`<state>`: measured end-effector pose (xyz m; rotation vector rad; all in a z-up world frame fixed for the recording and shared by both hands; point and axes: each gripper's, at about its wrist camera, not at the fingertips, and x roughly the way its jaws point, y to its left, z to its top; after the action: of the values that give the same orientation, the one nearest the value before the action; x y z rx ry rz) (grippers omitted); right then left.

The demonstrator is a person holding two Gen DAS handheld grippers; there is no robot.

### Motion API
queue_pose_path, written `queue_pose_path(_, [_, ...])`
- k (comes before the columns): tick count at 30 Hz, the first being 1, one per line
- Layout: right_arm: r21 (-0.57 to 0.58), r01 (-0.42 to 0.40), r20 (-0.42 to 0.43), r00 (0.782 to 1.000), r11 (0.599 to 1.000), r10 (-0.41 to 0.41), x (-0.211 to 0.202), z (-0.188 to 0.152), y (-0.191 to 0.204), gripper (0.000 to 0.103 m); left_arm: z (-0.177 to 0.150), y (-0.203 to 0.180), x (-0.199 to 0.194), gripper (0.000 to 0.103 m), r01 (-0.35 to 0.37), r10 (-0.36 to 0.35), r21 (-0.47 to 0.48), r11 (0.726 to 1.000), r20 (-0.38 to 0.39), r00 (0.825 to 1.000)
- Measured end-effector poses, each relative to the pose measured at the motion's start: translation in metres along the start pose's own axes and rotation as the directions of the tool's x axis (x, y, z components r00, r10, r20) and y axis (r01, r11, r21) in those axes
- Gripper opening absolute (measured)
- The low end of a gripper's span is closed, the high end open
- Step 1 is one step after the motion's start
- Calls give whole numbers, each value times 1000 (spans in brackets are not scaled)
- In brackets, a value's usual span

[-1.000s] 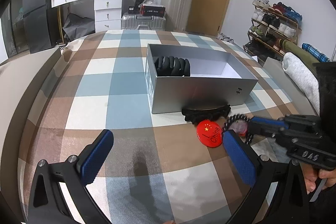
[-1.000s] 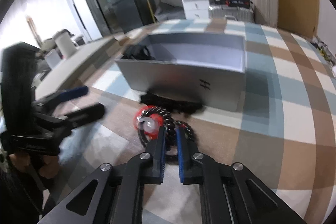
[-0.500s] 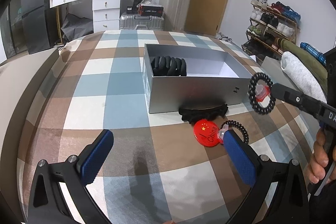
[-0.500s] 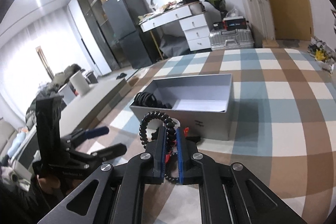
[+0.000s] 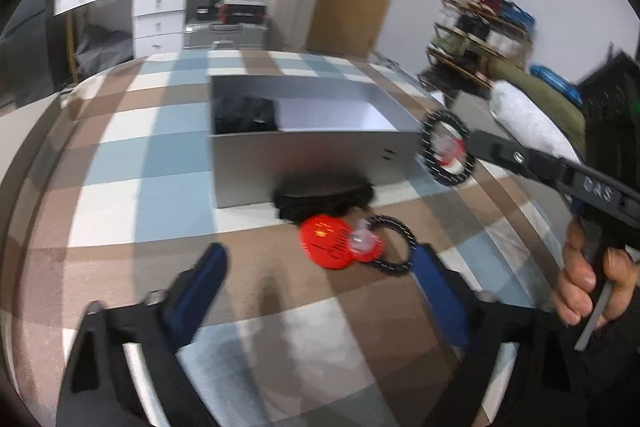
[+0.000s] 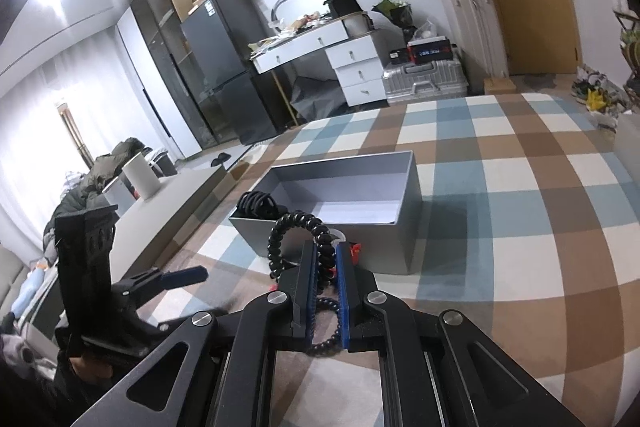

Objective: Organize jewelry
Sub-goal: 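Lift the coiled bracelet with the right tool while the left tool grasps the red-and-clear clip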

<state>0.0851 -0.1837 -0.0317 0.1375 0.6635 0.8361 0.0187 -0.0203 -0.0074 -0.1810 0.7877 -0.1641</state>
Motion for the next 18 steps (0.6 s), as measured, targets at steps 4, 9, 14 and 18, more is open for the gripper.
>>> queue_pose_path(4, [7,-3,-8,1000,1000,3,-1,-1,-2,9,2,-13,15,55,36,-34,38,999,-47,998])
queue_pose_path(9, [12,-8,-26,1000,1000,8,4,-5,-4,9,13,-16,32,40,24,-24,8,1000,-80,997])
queue_pose_path(14, [16,-11,-32,999,1000,11,5,-6,-5,9,14,-18,39,20,12,-11,17,1000,-114,993])
queue_pose_path(18, [21,-17,-30,999,1000,18,3,-6,-6,9,11,-20,33,12,21,-18,33,999,-96,995])
